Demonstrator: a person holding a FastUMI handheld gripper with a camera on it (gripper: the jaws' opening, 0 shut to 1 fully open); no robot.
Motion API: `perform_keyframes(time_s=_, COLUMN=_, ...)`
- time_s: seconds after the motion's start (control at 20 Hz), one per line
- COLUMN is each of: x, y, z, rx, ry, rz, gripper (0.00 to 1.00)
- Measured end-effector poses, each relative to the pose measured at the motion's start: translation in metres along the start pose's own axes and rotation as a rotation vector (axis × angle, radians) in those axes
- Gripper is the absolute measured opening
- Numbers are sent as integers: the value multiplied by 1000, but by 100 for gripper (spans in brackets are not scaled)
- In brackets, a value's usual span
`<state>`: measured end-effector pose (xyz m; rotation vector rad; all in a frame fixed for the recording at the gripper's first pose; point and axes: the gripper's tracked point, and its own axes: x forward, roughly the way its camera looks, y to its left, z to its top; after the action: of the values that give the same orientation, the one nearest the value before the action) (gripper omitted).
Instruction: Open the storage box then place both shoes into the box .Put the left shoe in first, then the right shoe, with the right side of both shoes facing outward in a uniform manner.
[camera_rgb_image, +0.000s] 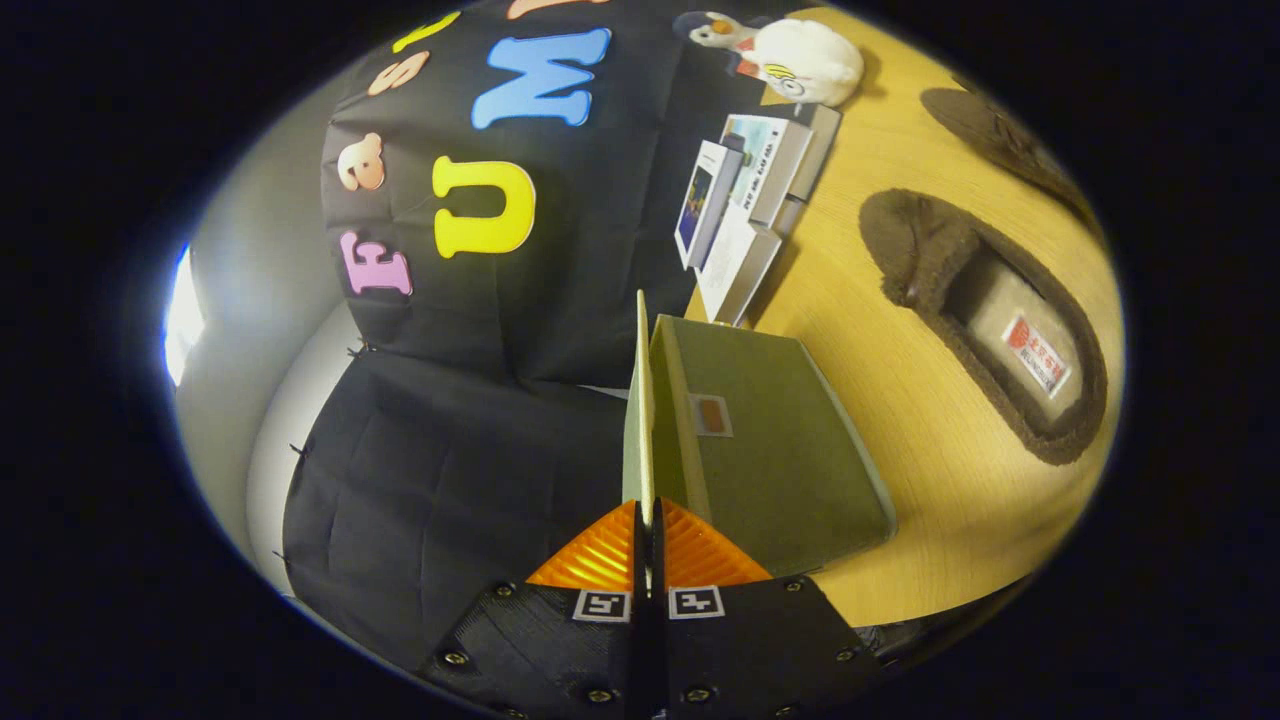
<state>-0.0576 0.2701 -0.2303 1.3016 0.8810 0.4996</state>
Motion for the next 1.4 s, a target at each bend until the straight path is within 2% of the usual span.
perform_keyframes(time_s=0.3, x=9, y=66, z=0, rx=-166, ry=35, rz=49, gripper=0)
perform_keyframes(time_s=0.55, x=27, y=114, z=-19, rx=-305, ry=66, rz=58, gripper=0)
perform_keyframes(time_s=0.85, x=52, y=148, z=-52, rx=-502, ry=102, rz=33, gripper=0)
perform_keyframes(time_s=1.2, x=84, y=171, z=-93, rx=-642, ry=139, rz=6, gripper=0)
perform_keyframes(time_s=1.25, x=88, y=171, z=-96, rx=-674, ry=145, rz=-1, gripper=5)
perform_keyframes(time_s=1.35, x=97, y=175, z=-111, rx=-714, ry=179, rz=19, gripper=8)
perform_keyframes(time_s=1.4, x=98, y=177, z=-114, rx=-731, ry=192, rz=21, gripper=14)
